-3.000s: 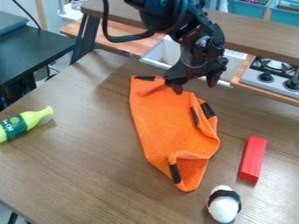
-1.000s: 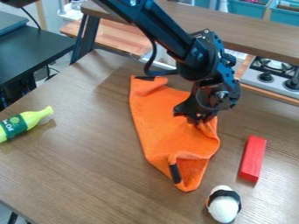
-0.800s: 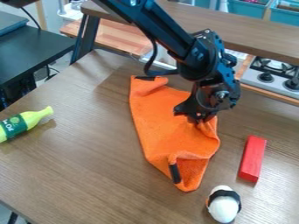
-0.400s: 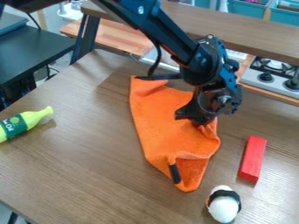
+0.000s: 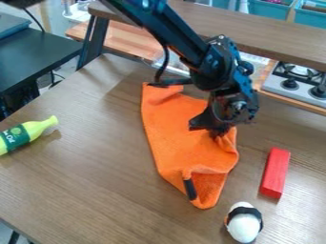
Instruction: Unfolding The Cloth From The Top To Bottom
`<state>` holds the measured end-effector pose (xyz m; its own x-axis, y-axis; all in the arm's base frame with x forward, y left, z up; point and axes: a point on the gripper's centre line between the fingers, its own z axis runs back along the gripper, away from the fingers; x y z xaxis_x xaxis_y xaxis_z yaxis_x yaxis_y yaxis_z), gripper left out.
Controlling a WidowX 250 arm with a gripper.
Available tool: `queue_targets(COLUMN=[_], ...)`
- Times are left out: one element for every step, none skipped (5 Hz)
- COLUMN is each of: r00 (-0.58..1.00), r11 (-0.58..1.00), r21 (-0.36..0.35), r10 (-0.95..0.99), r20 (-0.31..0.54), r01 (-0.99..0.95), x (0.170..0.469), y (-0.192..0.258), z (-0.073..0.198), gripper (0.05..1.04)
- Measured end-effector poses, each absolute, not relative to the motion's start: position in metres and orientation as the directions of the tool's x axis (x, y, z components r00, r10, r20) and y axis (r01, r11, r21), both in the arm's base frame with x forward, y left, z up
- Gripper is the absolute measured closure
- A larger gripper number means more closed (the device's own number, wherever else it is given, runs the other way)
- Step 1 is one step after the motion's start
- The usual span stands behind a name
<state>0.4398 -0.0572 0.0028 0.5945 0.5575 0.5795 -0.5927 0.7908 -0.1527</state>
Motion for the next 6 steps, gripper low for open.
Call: queue_targets(r00=[0.571,0.554,0.551,0.558,0.564,0.549], r11=[0.771,0.758,0.75,0.748,0.74,0.725], r21=[-0.21,-0.261,-0.276,-0.28,-0.28,-0.316], r10=[0.599,0.626,0.639,0.644,0.656,0.677], r20=[0.561,0.55,0.537,0.523,0.501,0.489], r01=[-0.602,-0.598,-0.601,-0.602,-0.611,-0.612], x=[0.436,0.428,0.414,0.395,0.374,0.355], y=[-0.046,-0.032,-0.015,0.004,0.022,0.042], z=[0.02,0.035,0.035,0.031,0.022,0.028], gripper=[1.034,1.034,1.034,1.034,1.034,1.034])
